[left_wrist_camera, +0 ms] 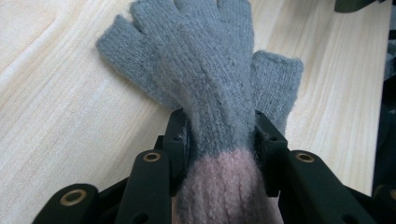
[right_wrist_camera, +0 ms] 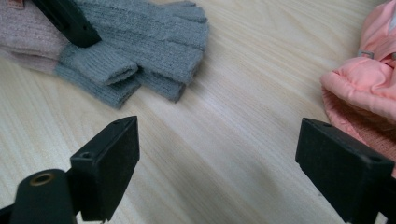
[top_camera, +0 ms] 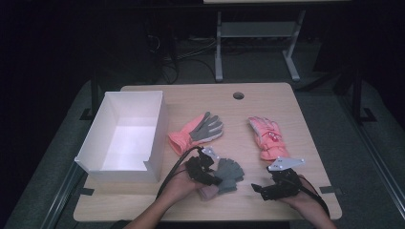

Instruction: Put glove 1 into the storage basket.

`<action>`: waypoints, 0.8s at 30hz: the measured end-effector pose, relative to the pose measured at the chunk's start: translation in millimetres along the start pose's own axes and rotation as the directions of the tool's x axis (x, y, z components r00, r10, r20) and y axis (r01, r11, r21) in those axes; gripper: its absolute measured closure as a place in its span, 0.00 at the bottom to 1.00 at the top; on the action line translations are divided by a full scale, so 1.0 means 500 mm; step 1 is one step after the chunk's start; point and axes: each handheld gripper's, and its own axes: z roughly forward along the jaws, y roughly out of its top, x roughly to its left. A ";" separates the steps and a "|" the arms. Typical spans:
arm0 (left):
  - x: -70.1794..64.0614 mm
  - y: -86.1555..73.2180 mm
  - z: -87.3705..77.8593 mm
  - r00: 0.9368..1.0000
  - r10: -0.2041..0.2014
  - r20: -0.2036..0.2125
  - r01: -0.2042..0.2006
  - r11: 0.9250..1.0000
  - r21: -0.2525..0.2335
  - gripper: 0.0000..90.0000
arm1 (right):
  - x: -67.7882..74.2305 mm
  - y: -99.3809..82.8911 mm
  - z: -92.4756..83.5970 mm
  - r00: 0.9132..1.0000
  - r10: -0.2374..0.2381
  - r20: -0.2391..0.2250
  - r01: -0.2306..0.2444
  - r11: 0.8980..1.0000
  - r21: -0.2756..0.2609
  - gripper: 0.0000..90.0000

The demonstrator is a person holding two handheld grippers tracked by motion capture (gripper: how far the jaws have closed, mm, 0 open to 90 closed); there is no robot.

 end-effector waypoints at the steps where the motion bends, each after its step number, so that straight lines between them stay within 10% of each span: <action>1: 0.001 0.000 -0.002 1.000 -0.002 0.006 0.002 1.000 -0.001 0.72 | 0.000 0.000 0.000 1.000 0.000 0.000 0.000 1.000 -0.003 0.15; 24: 0.000 0.052 -0.159 0.999 -0.048 0.005 0.049 0.995 -0.086 0.72 | 0.002 0.000 -0.002 1.000 0.000 0.002 0.000 0.999 -0.032 0.15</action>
